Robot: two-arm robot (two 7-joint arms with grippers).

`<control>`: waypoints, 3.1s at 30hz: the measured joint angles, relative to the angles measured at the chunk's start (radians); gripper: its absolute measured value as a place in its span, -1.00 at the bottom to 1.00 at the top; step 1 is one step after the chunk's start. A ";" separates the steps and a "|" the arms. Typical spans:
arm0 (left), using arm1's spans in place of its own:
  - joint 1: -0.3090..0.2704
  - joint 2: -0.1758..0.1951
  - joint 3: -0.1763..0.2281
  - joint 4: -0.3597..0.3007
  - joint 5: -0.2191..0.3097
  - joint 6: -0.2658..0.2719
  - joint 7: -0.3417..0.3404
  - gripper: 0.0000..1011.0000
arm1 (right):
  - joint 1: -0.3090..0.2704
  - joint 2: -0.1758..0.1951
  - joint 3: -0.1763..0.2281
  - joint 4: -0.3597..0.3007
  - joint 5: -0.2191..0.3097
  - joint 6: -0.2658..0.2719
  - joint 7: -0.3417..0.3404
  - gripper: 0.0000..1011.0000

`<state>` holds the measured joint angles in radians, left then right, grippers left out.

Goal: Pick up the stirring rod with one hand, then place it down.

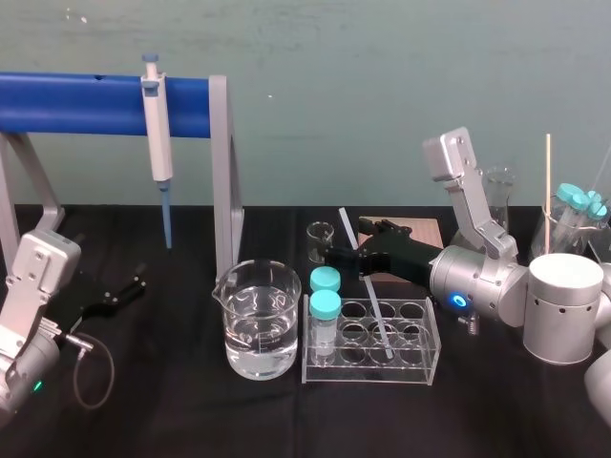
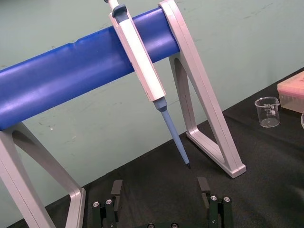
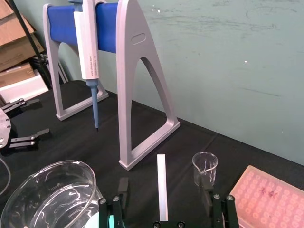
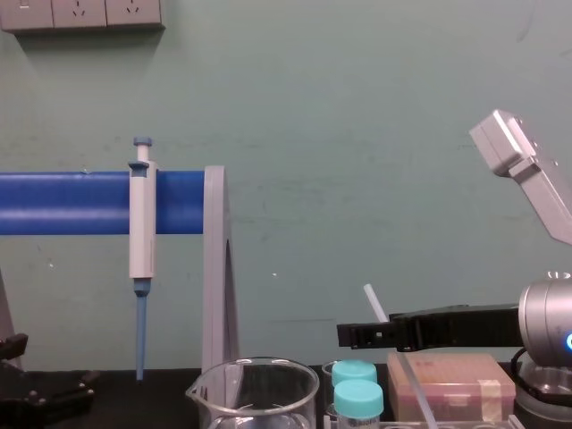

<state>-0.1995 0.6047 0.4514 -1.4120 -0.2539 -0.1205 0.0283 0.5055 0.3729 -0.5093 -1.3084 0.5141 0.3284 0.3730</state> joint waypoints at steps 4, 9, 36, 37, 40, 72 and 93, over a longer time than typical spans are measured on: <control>0.000 0.000 0.000 0.000 0.000 0.000 0.000 0.98 | 0.000 0.000 0.000 0.000 0.001 0.000 0.000 0.69; 0.000 0.000 0.000 0.000 0.000 0.000 0.000 0.98 | -0.001 0.001 0.000 -0.001 0.002 -0.001 0.000 0.37; 0.000 0.000 0.000 0.000 0.000 0.000 0.000 0.98 | -0.032 0.004 0.021 -0.032 -0.004 -0.056 0.003 -0.86; 0.000 0.000 0.000 0.000 0.000 0.000 0.000 0.98 | -0.038 0.006 0.024 -0.038 -0.008 -0.069 0.002 -0.86; 0.000 0.000 0.000 0.000 0.000 0.000 0.000 0.98 | -0.065 0.017 0.030 -0.061 -0.038 -0.132 0.000 -0.86; 0.000 0.000 0.000 0.000 0.000 0.000 0.000 0.98 | -0.211 -0.015 0.266 -0.220 -0.003 -0.549 0.025 -0.86; 0.000 0.000 0.000 0.000 0.000 0.000 0.000 0.98 | -0.228 -0.016 0.303 -0.240 -0.011 -0.474 0.023 -0.86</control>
<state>-0.1995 0.6047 0.4514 -1.4120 -0.2539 -0.1205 0.0283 0.2779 0.3572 -0.2064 -1.5481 0.5030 -0.1458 0.3957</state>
